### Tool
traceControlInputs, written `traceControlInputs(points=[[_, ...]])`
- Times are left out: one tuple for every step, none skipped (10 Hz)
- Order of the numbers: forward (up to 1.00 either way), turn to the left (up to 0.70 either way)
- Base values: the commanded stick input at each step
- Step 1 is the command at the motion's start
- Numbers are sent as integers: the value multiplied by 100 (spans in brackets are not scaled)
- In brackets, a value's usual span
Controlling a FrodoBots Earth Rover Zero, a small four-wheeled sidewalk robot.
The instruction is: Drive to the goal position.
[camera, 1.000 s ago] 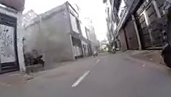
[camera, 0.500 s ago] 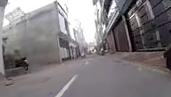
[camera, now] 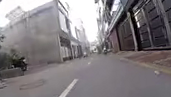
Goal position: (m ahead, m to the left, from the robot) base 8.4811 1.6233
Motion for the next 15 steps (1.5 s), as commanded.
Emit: traceControlInputs(points=[[100, 0], [100, 0], [100, 0], [100, -2], [100, -15], [100, -40], [100, -40], [100, -34], [100, -19], [100, -6], [100, 0], [100, 0], [100, 0], [100, 0], [100, 0]])
